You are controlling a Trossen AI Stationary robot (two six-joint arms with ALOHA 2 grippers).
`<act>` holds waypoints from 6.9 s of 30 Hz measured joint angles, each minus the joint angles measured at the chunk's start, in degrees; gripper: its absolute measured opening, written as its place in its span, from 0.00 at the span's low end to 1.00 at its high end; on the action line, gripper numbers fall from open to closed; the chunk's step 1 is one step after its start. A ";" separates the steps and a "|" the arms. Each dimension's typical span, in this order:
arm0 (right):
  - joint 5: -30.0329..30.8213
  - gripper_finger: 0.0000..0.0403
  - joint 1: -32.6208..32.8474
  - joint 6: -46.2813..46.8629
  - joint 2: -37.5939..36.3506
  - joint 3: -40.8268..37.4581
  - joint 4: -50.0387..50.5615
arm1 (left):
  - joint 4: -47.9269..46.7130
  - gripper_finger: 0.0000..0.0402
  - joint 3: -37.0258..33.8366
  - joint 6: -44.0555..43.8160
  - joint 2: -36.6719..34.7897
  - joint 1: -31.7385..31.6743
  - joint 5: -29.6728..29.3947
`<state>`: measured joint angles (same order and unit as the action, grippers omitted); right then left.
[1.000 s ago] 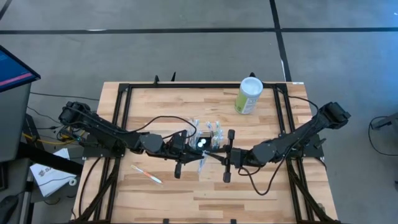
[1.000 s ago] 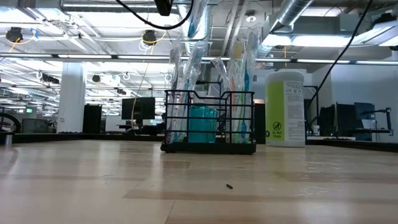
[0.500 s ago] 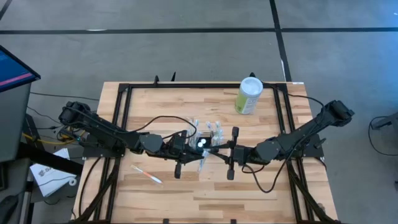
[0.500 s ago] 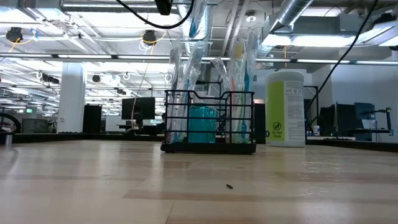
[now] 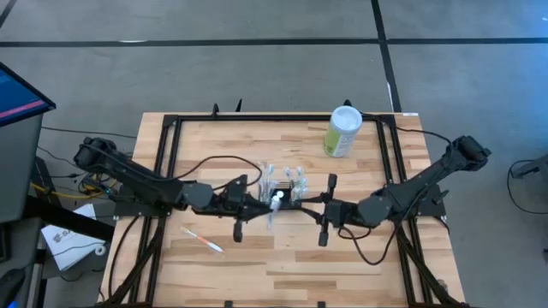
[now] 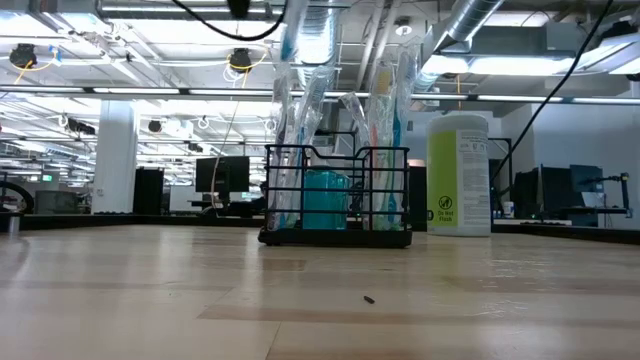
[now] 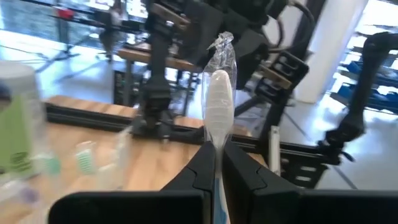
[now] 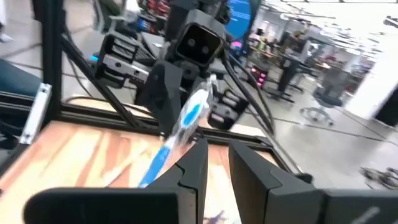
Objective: Pick & Place toothbrushing station
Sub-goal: Put the blue toothbrush into the left compartment of the organizer, then put the orange toothbrush into the right compartment of the organizer
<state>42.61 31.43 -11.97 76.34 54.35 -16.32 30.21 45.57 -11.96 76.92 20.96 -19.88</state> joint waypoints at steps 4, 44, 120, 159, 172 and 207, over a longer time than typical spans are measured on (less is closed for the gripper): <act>1.14 0.14 0.49 0.37 0.00 0.00 1.20 | 0.43 0.01 -3.64 0.71 -3.77 0.92 -5.96; 1.62 0.14 0.06 13.10 0.02 0.00 14.43 | 16.48 0.01 -10.66 13.24 3.41 0.73 -30.54; 1.18 0.14 -0.38 15.00 0.04 0.00 16.55 | 14.25 0.41 -10.74 1.45 15.69 7.22 -42.11; 0.74 0.14 -0.34 15.74 0.07 0.00 17.82 | -53.94 0.38 -10.74 -34.35 -10.95 17.06 -3.54; 0.70 0.14 0.06 17.00 0.07 -0.02 19.55 | -63.20 0.38 -10.74 -44.46 -10.95 17.06 14.13; 0.70 0.14 0.06 16.98 0.07 -0.02 19.61 | -75.99 0.38 -14.74 -45.87 -10.77 16.95 19.73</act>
<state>43.31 31.48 5.00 76.40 54.33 3.29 -45.77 30.83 -57.83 66.15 37.91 -0.14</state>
